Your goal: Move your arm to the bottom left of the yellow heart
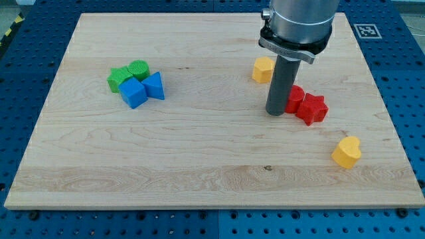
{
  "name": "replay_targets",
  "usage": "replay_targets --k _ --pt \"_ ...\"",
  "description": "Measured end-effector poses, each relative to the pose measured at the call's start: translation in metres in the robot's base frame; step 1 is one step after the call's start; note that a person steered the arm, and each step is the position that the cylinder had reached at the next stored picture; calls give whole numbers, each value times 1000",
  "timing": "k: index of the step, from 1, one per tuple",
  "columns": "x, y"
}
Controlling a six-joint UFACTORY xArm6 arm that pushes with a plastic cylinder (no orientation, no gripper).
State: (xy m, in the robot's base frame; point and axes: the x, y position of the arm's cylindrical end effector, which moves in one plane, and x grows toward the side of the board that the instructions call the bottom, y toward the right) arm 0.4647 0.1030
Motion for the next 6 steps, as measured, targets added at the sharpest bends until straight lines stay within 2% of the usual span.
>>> replay_targets --k 3,5,6 --pt "42 2" --pt "97 6" --pt "108 17"
